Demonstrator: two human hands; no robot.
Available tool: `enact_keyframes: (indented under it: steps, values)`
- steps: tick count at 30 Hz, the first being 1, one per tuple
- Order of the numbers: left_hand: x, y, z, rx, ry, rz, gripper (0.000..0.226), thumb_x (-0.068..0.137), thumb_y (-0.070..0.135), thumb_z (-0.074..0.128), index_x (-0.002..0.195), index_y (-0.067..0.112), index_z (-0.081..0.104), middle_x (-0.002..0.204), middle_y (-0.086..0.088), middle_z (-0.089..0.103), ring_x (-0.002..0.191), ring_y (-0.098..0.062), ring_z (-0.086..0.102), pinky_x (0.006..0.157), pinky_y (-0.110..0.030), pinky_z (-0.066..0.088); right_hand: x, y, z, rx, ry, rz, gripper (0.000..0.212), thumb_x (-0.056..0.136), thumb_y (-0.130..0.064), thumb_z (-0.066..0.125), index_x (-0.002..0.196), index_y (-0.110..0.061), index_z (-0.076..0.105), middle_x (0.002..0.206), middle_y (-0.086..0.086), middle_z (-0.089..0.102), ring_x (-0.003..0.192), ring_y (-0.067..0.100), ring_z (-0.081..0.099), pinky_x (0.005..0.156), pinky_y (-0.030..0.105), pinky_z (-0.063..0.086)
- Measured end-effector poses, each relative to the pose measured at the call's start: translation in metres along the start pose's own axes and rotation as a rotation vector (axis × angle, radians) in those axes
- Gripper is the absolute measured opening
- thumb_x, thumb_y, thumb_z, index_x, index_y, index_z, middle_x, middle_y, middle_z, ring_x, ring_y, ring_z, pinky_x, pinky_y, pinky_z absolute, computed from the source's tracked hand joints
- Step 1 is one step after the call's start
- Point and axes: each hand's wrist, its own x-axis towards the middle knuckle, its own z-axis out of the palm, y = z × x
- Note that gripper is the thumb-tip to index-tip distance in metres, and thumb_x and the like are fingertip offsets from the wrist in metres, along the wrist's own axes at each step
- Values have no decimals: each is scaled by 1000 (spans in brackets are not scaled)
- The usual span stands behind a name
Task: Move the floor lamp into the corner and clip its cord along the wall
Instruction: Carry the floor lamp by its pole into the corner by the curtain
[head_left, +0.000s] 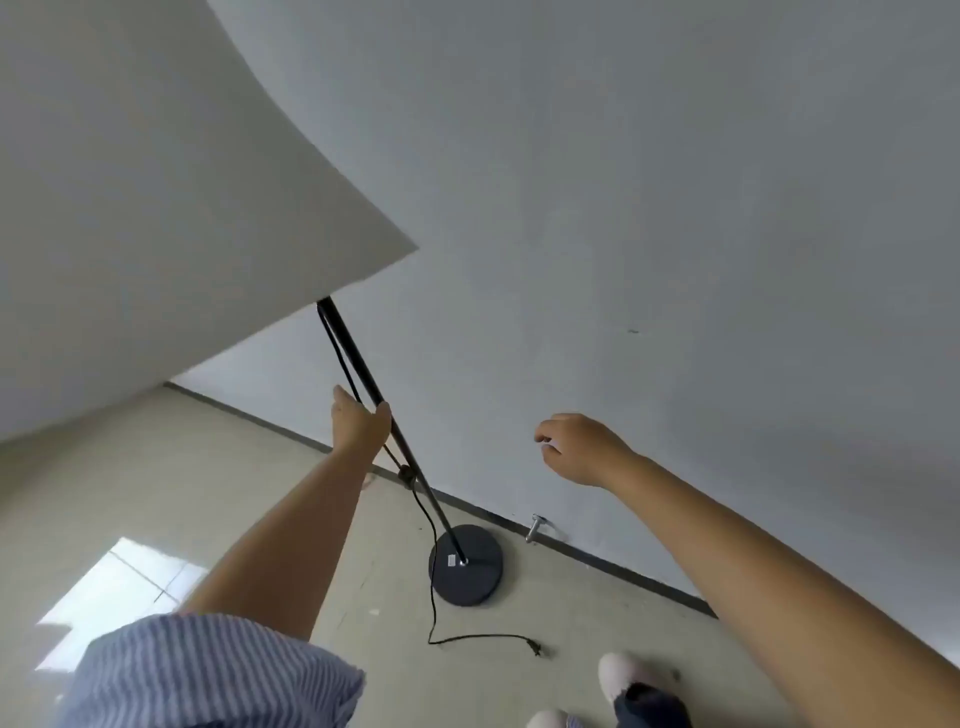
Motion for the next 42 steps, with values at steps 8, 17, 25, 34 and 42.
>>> enact_keyframes:
  steps: [8,17,25,34,42]
  values:
    - [9,14,7,-170,-24,-201,21,97,15,43,105,-1,54,67,-4,53,57,-11,47,53,-21,41,56,34,-25,40,-120,-171,32,90,-13,38,116,-6,55,122,14,58,108,28,53,89,33,42]
    - [-43,30,44,-620,-226,-364,34,101,10,33,73,4,51,60,-12,66,42,-12,68,42,-16,58,75,55,21,240,-570,-215,51,84,-14,56,132,-17,40,138,4,47,125,22,43,98,27,35]
    - [-58,24,31,-884,-163,-378,34,102,11,30,80,1,53,46,-6,70,45,-14,71,41,-16,58,48,71,78,636,-557,-50,10,87,-19,55,95,-23,51,80,-9,51,71,5,50,58,1,41]
    - [-40,44,26,-275,295,-108,71,88,28,61,142,9,19,144,-13,38,128,-27,41,106,-45,40,64,56,3,392,-282,-140,27,79,-9,56,105,-10,58,96,3,52,85,16,47,73,24,38]
    - [-49,59,62,652,-64,573,36,93,24,50,127,13,48,126,-9,60,124,-24,47,118,-49,14,83,44,-52,511,-434,-288,39,73,12,42,103,-2,62,74,7,58,61,11,53,56,21,44]
